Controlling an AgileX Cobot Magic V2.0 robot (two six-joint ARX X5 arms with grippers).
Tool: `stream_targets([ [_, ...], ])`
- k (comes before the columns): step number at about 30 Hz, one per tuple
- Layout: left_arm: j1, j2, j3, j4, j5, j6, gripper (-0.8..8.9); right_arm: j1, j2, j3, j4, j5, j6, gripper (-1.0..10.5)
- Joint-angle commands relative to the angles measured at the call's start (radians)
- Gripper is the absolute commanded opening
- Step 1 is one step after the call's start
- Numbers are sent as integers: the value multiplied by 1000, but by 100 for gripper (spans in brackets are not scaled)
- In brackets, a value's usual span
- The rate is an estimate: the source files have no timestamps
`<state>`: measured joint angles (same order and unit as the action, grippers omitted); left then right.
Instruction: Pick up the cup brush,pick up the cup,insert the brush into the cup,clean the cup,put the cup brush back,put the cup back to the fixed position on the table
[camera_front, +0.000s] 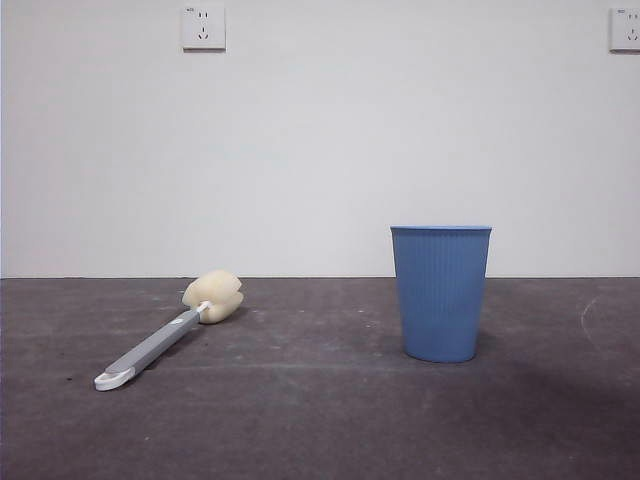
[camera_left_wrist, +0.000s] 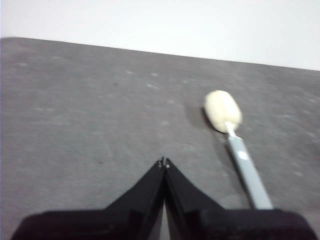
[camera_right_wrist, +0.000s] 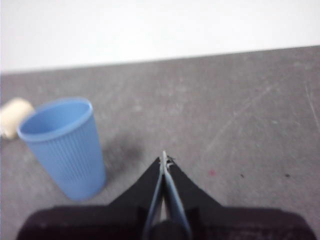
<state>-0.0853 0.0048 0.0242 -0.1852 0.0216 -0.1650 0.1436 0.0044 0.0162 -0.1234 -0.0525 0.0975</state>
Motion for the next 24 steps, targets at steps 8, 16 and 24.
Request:
stream_targets([
  [8,2,46,227,-140,37,-79,-6,2,115,117,14,-101,184,-11],
  [16,2,217,474,-310,148,-78,-6,2,347,342,-81,-260,157,-12],
  [24,2,418,693,-537,297,19,-6,3,598,708,-481,-342,-31,-11],
])
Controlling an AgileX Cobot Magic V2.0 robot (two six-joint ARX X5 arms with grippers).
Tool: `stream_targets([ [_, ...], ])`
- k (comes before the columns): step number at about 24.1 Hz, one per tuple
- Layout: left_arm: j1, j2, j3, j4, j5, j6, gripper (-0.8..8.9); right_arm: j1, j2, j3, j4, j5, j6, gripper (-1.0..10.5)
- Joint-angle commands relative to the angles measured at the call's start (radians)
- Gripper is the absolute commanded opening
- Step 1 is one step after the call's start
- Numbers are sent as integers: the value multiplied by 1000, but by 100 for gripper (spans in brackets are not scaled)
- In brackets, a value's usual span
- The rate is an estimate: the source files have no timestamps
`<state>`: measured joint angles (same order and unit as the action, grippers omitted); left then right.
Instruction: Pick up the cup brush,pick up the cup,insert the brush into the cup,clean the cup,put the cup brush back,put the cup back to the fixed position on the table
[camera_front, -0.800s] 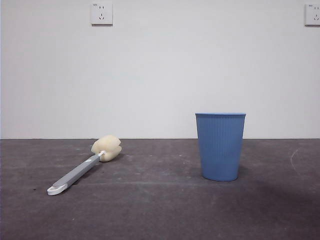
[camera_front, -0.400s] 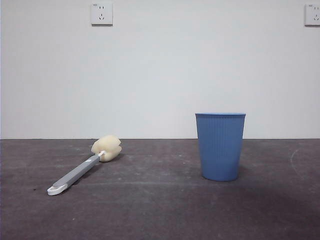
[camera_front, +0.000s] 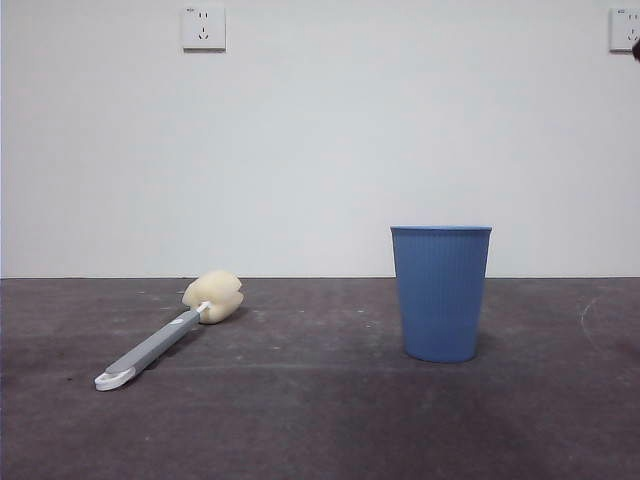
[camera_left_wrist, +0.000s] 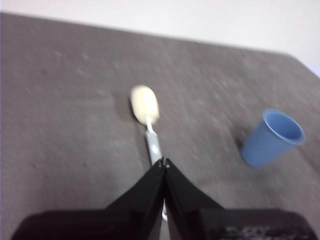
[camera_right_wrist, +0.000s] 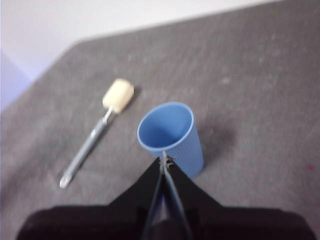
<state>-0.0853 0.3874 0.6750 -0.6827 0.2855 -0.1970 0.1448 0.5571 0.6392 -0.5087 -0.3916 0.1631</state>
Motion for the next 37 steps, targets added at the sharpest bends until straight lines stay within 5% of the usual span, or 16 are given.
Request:
stream_targets([
  [1,2,57,68,-71,44,65,-6,2,74,132,-153,-3,-121,-11],
  [11,0,194,209,-373,87,208,-6,2,252,404,-535,-3,-272,-11],
  [21,0,206,210,-435,85,250,18,2,256,404,-594,-3,-294,24],
  [22,0,206,210,-435,85,249,117,2,256,404,-594,-3,-294,113],
  [24,0,206,210,-436,87,245,519,2,256,404,-595,-3,-290,349],
  [25,0,206,210,-437,92,245,639,2,256,404,-600,-3,-290,454],
  [27,0,206,210,-436,119,246,636,2,256,404,-602,-3,-286,559],
  [32,-13,257,211,-391,145,222,636,2,256,404,-602,-3,-283,567],
  [37,-149,406,211,-278,150,159,634,2,256,404,-600,-3,-283,567],
])
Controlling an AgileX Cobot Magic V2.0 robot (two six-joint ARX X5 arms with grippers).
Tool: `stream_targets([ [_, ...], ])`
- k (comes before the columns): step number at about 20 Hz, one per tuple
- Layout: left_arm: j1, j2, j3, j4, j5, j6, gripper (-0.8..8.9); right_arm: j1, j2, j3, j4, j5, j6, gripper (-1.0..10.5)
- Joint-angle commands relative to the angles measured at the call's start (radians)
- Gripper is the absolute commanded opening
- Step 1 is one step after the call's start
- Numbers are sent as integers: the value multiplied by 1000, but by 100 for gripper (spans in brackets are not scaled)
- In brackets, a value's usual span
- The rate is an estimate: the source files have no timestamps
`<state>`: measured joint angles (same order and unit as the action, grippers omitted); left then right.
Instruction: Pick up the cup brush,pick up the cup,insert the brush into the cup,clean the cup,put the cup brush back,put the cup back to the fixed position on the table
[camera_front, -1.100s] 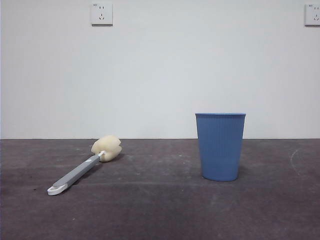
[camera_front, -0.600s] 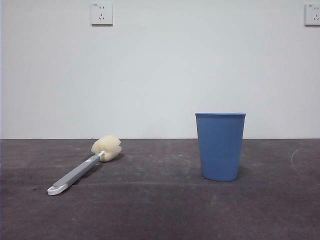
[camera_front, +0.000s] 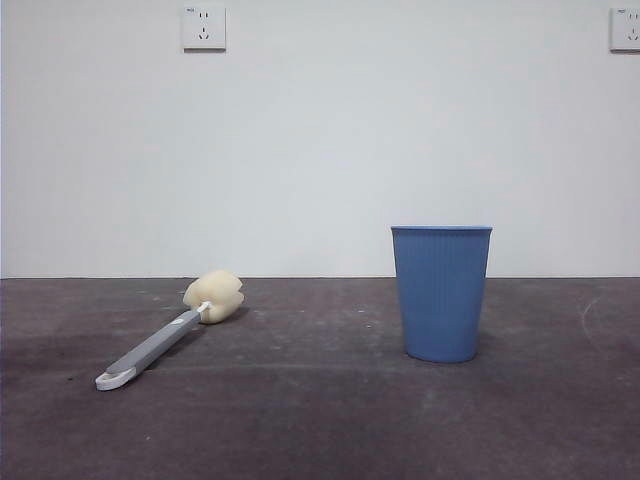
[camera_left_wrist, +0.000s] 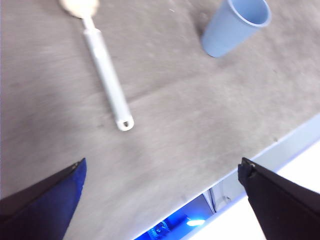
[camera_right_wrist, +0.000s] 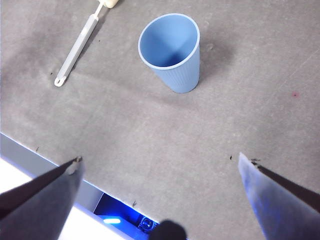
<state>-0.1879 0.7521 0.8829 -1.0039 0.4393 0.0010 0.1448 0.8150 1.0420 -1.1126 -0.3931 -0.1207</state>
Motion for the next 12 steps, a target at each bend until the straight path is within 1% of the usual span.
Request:
stream_targets([
  [1,-96,82,3,88,-44,-61,633,2,-2,1,3,-2,1,567],
  [2,-140,119,3,127,-85,-81,633,2,-2,1,3,-2,1,567],
  [4,-237,210,3,209,-212,-134,633,2,-2,1,3,-2,1,567],
  [5,-280,266,3,249,-291,-160,633,2,-2,1,3,-2,2,567],
  [7,-331,371,3,318,-394,-196,633,2,-2,1,3,-2,3,567],
  [10,-371,523,3,409,-476,-226,626,2,-2,1,4,-2,11,567],
  [12,-375,606,3,447,-517,-247,626,2,-2,1,4,-2,17,567],
])
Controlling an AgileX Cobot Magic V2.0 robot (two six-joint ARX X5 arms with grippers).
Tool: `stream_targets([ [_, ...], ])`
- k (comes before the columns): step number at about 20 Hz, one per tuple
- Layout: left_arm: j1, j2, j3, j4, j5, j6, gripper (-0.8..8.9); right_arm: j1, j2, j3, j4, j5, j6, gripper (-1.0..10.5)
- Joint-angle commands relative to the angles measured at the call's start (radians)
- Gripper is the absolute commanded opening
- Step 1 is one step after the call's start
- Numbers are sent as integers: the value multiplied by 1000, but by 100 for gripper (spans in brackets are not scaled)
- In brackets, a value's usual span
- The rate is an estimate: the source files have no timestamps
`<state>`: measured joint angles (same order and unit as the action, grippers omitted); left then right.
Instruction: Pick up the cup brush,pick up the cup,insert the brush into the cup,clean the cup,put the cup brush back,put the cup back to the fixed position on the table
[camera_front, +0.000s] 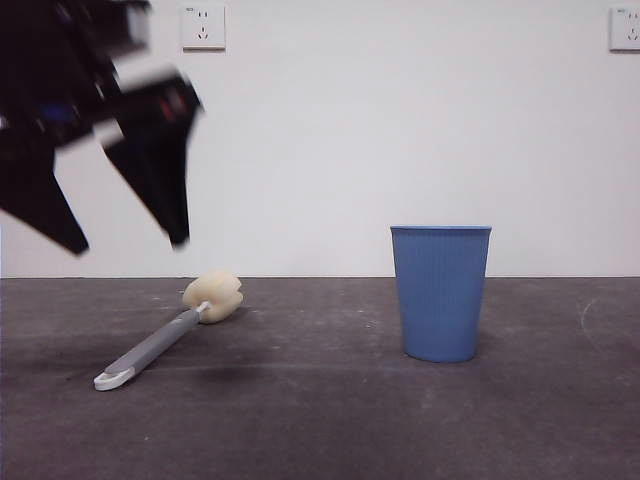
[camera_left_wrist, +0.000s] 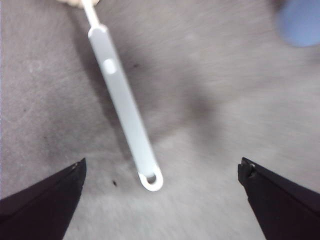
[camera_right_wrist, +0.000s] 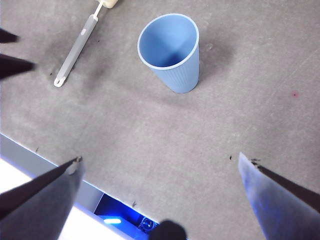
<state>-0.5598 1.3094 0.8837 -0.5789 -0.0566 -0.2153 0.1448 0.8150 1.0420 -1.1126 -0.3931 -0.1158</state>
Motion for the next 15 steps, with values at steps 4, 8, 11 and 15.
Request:
stream_targets([
  [4,-3,156,2,68,-45,-71,626,2,-2,1,6,-1,13,566],
  [8,-3,233,2,85,-74,-108,626,2,-2,1,13,-1,14,566],
  [11,-5,269,2,92,-74,-132,626,2,-2,1,16,-1,15,566],
  [15,-11,271,2,92,-106,-133,576,2,-2,1,16,-1,15,565],
])
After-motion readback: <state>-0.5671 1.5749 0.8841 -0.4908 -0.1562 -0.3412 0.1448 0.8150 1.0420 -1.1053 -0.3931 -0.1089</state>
